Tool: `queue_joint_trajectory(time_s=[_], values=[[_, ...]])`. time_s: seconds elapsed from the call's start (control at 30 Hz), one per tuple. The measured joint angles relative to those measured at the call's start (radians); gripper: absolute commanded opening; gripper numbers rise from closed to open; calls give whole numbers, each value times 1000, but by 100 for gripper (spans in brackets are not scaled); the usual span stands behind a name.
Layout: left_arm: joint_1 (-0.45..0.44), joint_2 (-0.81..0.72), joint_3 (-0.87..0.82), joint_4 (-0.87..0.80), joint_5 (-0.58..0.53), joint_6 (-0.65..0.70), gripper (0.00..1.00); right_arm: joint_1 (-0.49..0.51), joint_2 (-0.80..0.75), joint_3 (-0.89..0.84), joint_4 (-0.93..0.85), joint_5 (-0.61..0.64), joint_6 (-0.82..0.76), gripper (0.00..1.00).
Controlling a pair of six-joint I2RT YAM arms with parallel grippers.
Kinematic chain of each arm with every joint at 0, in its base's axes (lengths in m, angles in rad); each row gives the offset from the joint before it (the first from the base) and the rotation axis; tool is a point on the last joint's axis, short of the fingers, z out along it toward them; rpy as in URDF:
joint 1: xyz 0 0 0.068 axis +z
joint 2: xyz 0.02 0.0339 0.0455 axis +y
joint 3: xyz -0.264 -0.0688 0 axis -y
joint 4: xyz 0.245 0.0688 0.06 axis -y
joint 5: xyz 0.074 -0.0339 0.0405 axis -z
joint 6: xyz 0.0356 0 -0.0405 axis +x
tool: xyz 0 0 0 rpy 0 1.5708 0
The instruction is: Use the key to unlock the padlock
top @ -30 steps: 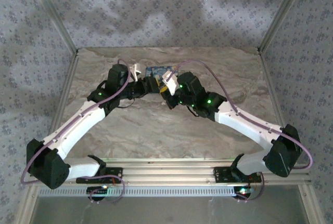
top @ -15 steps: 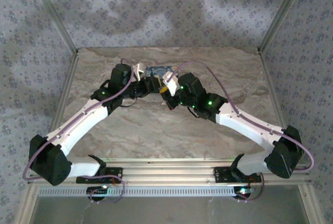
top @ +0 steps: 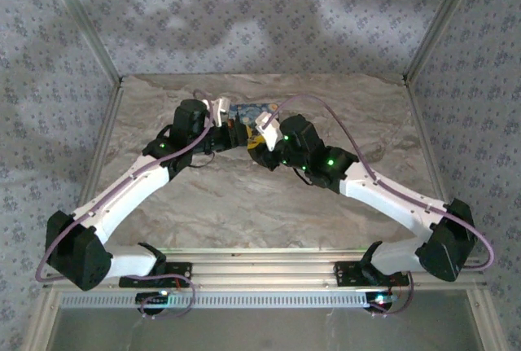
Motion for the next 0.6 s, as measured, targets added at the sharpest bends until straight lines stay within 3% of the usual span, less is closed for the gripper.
queue_joint_trajectory(time_s=[0.17, 0.3, 0.6], values=[[0, -18, 32, -27, 25, 188, 0, -18, -95, -25, -2, -61, 43, 57], [12, -54, 47, -33, 84, 357, 0, -89, -214, -94, 3, -177, 109, 58], [34, -32, 189, -150, 344, 692, 0, -289, -328, -229, 64, -536, 229, 46]])
